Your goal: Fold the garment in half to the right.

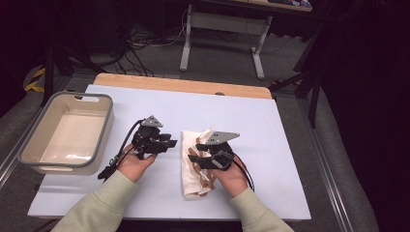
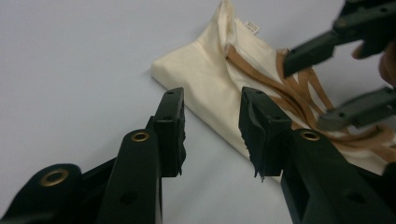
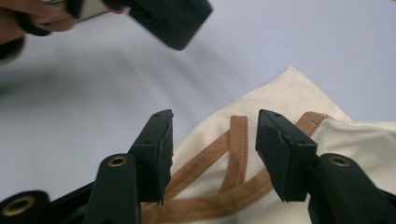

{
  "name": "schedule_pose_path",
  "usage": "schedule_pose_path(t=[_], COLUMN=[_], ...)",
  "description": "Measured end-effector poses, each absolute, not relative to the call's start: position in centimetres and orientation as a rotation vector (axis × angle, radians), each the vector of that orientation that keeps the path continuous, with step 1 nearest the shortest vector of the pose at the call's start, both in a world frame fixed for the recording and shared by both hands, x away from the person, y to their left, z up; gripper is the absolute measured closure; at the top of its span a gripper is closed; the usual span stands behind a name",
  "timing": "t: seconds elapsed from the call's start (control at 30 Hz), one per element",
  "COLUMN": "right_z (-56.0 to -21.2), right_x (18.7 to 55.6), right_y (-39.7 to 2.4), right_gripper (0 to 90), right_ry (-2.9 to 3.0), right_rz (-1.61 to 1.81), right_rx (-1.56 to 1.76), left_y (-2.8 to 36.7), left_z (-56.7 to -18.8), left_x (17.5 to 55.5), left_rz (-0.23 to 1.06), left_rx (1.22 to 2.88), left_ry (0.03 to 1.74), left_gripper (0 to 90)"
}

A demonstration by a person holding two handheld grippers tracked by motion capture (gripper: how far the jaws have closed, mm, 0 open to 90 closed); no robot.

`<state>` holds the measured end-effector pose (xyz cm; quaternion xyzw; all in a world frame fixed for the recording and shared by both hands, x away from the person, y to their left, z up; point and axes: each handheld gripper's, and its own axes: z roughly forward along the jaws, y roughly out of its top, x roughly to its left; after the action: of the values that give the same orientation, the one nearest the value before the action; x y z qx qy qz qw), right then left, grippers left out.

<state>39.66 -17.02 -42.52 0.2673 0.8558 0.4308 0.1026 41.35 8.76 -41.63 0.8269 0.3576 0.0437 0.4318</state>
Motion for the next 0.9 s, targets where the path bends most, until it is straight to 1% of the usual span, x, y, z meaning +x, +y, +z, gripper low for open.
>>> schedule_pose_path(t=[0.1,0.2,0.27,0.33,0.47,0.67,0.8,0.83,0.9], right_z=[-43.2,-44.0,-44.4,-44.6,-44.6,-43.7,-43.0,-42.9,-42.7], right_x=[40.5,41.2,41.4,41.6,41.7,41.3,40.8,40.7,40.4], right_y=[-16.5,-16.1,-15.9,-15.9,-16.3,-17.6,-20.1,-21.1,-23.4], right_gripper=[42.8,46.3,54.1,66.3,86.4,87.9,87.6,86.7,79.7], right_ry=[2.539,2.558,2.572,2.578,2.580,2.537,2.494,2.483,2.480], right_rz=[1.224,1.181,1.145,1.103,1.090,1.086,1.092,1.102,1.104], right_rx=[0.802,0.801,0.790,0.785,0.803,0.823,0.871,0.889,0.961], left_y=[8.7,8.2,7.9,7.9,8.3,8.1,7.6,7.5,7.4], left_z=[-42.1,-42.6,-42.8,-42.7,-42.5,-42.4,-42.4,-42.4,-42.3], left_x=[40.6,39.7,39.4,39.3,39.4,39.5,39.7,39.8,40.0], left_rz=[0.080,0.051,0.044,0.053,0.040,0.025,0.018,0.018,0.016], left_rx=[2.090,2.114,2.133,2.139,2.114,2.115,2.118,2.117,2.115], left_ry=[0.880,0.862,0.848,0.839,0.855,0.837,0.820,0.813,0.808], left_gripper=[60.5,60.5,60.5,60.5,60.7,60.7,60.7,60.7,60.7])
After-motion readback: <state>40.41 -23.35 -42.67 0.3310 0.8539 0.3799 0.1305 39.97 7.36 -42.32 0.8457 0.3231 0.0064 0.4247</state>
